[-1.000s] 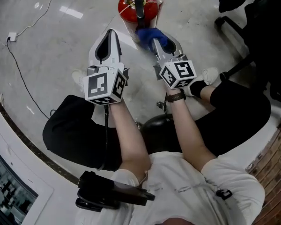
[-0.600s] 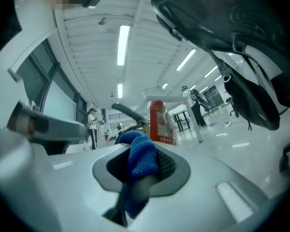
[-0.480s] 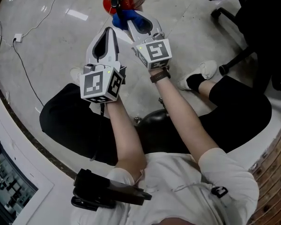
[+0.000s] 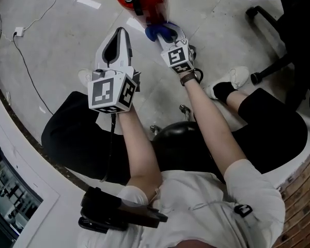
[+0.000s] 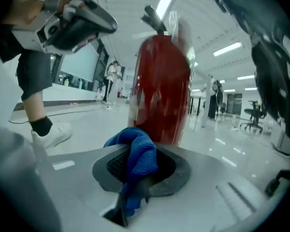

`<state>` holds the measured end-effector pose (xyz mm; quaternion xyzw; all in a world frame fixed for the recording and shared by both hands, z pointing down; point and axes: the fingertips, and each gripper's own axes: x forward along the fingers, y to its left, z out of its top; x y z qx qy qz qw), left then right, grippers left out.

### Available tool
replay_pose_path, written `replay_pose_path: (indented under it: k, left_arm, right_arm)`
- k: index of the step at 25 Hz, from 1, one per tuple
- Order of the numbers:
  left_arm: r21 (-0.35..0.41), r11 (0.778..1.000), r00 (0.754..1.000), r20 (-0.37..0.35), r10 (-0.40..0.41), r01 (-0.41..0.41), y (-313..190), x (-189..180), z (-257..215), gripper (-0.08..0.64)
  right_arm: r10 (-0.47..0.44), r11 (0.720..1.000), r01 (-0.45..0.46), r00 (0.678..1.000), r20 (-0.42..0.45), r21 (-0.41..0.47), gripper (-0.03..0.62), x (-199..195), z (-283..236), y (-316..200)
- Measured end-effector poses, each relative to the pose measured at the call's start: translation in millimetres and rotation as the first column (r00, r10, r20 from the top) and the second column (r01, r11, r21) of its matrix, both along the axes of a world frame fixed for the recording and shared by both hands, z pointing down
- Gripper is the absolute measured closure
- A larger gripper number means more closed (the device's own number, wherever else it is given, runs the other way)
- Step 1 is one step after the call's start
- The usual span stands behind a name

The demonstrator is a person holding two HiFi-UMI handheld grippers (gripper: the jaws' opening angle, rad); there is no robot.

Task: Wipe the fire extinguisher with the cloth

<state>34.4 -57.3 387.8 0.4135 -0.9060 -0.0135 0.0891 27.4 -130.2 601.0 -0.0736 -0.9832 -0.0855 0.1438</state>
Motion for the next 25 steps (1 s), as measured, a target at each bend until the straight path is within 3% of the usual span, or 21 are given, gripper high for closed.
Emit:
replay_pose_path:
  k: [3, 6, 10, 13, 14, 15, 16, 18, 19, 21, 23, 24, 25]
  left_arm:
    - [-0.018, 1.000, 1.000, -0.021, -0.005, 0.004, -1.3, -6.5, 13.4, 0.560]
    - [-0.031, 1.000, 1.000, -0.031, 0.001, -0.002, -4.8, -13.5, 23.4, 0.560]
    - [-0.052, 0.999, 0.999, -0.045, 0.001, -0.003, -5.7, -27.3, 31.5, 0.560]
    - [-0.062, 0.998, 0.999, -0.026, 0.019, -0.020, -10.2, -39.2, 26.5, 0.560]
    - [-0.059, 0.998, 0.999, -0.019, 0.026, -0.027, -12.4, -44.6, 23.7, 0.560]
    - [-0.052, 0.998, 0.999, -0.013, 0.030, -0.031, -14.2, -49.4, 20.6, 0.560]
    - [-0.044, 0.999, 0.999, -0.008, 0.032, -0.032, -15.6, -53.5, 16.6, 0.560]
    - [-0.020, 0.999, 1.000, 0.004, 0.025, -0.025, -17.8, -60.1, 4.6, 0.560]
    - [-0.003, 1.000, 1.000, 0.009, 0.020, -0.019, -18.5, -62.3, -2.4, 0.560]
    - [0.034, 0.999, 1.000, 0.013, 0.006, -0.006, -19.1, -64.9, -14.9, 0.560]
    - [0.065, 0.998, 1.000, 0.014, -0.008, 0.007, -19.4, -66.2, -24.1, 0.560]
    - [0.076, 0.997, 1.000, 0.013, -0.012, 0.011, -20.3, -65.9, -26.9, 0.560]
    - [0.083, 0.996, 1.000, 0.012, -0.013, 0.012, -21.8, -64.7, -28.4, 0.560]
  right_arm:
    - [0.002, 0.999, -0.011, 0.985, -0.175, -0.052, 0.526, -0.1, 74.4, 1.8]
    - [0.004, 0.999, -0.013, 0.974, -0.226, -0.038, 0.528, -1.8, 107.4, 3.6]
    - [0.047, 0.982, -0.126, 0.886, -0.462, -0.140, 0.526, 0.5, 178.8, -4.1]
    - [0.043, 0.975, -0.143, 0.875, -0.483, -0.173, 0.525, -1.7, 190.8, -12.0]
    - [0.051, 0.960, -0.178, 0.870, -0.490, -0.215, 0.525, -1.7, 192.5, -15.0]
    - [0.072, 0.929, -0.242, 0.862, -0.502, -0.281, 0.525, 0.3, 191.5, -20.7]
    - [0.105, 0.875, -0.322, 0.855, -0.507, -0.361, 0.525, 3.2, 182.8, -30.2]
    - [0.181, 0.726, -0.433, 0.870, -0.458, -0.534, 0.525, 7.7, 135.3, -56.9]
    - [0.216, 0.656, -0.436, 0.891, -0.400, -0.616, 0.525, 10.6, 99.1, -71.0]
    - [0.280, 0.546, -0.364, 0.928, -0.246, -0.754, 0.525, 19.1, 16.1, -95.7]
    - [0.335, 0.463, -0.242, 0.938, -0.084, -0.853, 0.525, 29.2, -64.1, -114.4]
    - [0.362, 0.446, -0.172, 0.932, 0.002, -0.878, 0.525, 34.4, -100.8, -123.0]
    - [0.387, 0.450, -0.102, 0.917, 0.091, -0.887, 0.525, 39.6, -134.7, -130.9]
